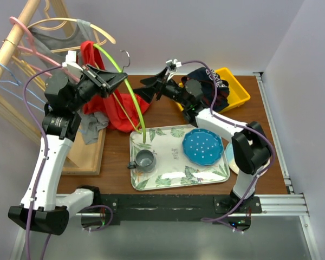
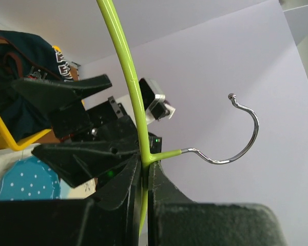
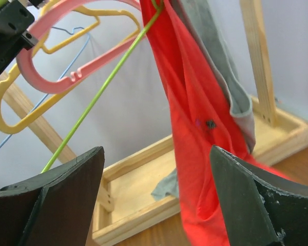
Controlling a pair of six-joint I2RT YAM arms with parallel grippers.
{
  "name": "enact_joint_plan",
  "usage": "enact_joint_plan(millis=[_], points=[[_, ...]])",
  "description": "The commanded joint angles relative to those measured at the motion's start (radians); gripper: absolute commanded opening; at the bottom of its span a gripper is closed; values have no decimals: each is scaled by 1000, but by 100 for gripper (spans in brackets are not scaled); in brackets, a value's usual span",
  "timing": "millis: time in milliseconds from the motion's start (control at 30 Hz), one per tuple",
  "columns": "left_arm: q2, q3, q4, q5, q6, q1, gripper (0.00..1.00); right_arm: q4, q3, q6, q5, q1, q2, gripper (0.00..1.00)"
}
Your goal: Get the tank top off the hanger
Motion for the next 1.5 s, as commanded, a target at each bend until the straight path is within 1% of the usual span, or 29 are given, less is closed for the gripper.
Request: enact_joint_plan(millis=[0,67,100,167,267,333,433,467,500,600,667,733,867,1000,1133,1200,1300,1333,1400,1467], points=[[-34,51,-156,127,37,-22,0,38,122,-90,-80,1,65,88],[-34,92,-233,100,83,-21,0,36,151,-85,-86,-1,82,88],[-25,144,-308,84,124,-20,0,39,154,-81,-88,1,91,88],[-10,199,-367,25,163,-20,0,65,150,-59,-83,1,93,88],[13,236,-329,9,189,-4,0,102,135,-24,-86,1,93,88],[51,298,-330,9,200,-4,0,101,130,-15,-97,2,90,88],[78,388,-383,-48,246,-4,0,75,130,-36,-105,5,78,88],[90,420,-399,-86,264,-2,0,52,130,-42,-103,7,75,88],[120,498,-448,-105,299,-2,0,44,131,-47,-102,7,72,88],[162,586,-490,-137,323,-2,0,18,141,-48,-105,10,65,88],[159,582,-484,-131,310,-2,0,6,139,-51,-102,12,59,88],[142,546,-478,-117,284,-2,0,-4,142,-67,-109,16,58,88],[124,508,-501,-28,266,-2,0,-36,173,-101,-141,18,75,89],[93,441,-484,76,244,-2,0,2,205,-107,-148,34,90,92],[55,378,-482,174,252,-4,0,-2,240,-137,-99,54,130,94],[33,349,-507,188,267,-4,0,10,266,-133,-111,67,157,96],[7,293,-484,251,264,-4,0,24,322,-125,-108,97,217,99],[4,283,-478,283,263,-4,0,15,346,-137,-94,107,237,99],[-11,264,-466,300,260,-4,0,10,371,-162,-69,130,259,99],[-19,258,-456,334,255,-4,0,15,375,-171,-5,140,283,98]])
